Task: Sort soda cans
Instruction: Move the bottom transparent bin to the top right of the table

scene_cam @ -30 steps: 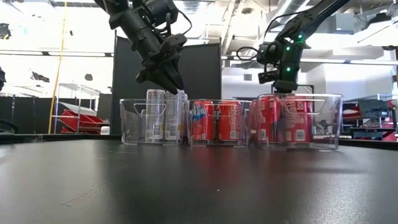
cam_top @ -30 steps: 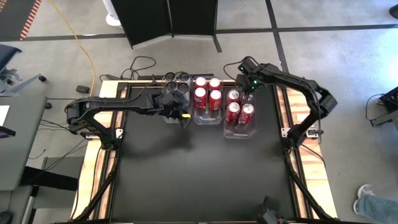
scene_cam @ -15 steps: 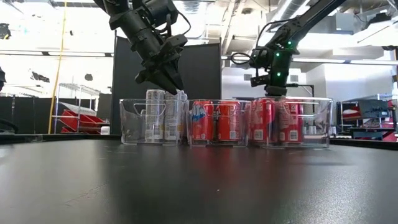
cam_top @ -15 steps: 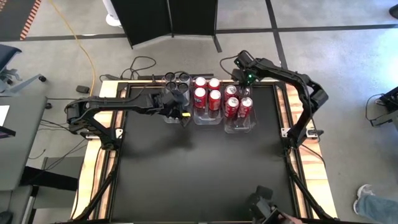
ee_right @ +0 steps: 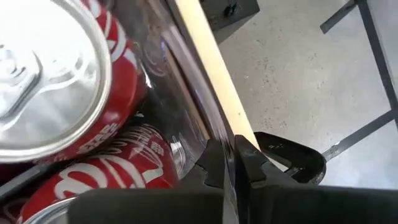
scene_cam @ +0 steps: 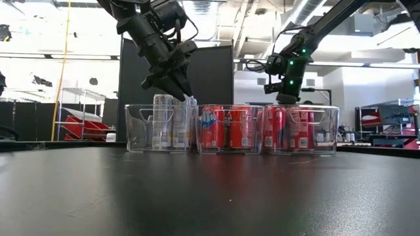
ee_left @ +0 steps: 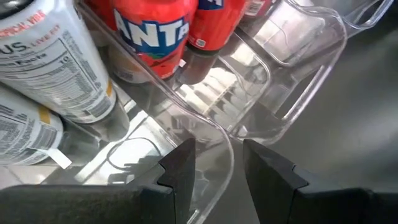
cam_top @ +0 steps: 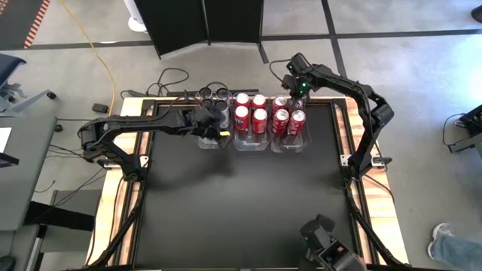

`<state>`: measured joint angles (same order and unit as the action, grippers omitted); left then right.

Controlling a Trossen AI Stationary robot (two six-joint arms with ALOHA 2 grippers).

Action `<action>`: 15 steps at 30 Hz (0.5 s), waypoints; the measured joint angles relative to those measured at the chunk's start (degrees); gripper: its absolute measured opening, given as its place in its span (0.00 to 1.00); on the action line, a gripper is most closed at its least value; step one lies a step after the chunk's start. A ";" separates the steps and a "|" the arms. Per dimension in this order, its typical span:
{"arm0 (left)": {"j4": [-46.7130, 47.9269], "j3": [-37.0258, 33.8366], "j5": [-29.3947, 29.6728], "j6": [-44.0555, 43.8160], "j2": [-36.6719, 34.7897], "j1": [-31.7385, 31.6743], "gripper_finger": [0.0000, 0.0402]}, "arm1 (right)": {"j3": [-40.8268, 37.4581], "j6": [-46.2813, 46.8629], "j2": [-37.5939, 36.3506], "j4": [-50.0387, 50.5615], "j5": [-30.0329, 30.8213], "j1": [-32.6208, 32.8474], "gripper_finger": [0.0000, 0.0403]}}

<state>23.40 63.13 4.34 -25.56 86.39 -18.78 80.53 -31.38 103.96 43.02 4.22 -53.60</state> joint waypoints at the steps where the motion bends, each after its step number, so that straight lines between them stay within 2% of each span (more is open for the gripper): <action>1: 0.00 0.00 -0.01 0.00 0.00 -0.21 0.32 | 0.01 0.72 0.03 -0.35 0.05 -0.01 0.03; 15: 0.20 0.00 -0.02 -0.19 0.00 -1.95 0.32 | -0.08 11.48 0.29 -3.40 0.37 -0.25 0.29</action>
<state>23.60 63.13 4.32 -25.75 86.39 -20.73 80.44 -19.90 104.25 39.62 4.58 -53.84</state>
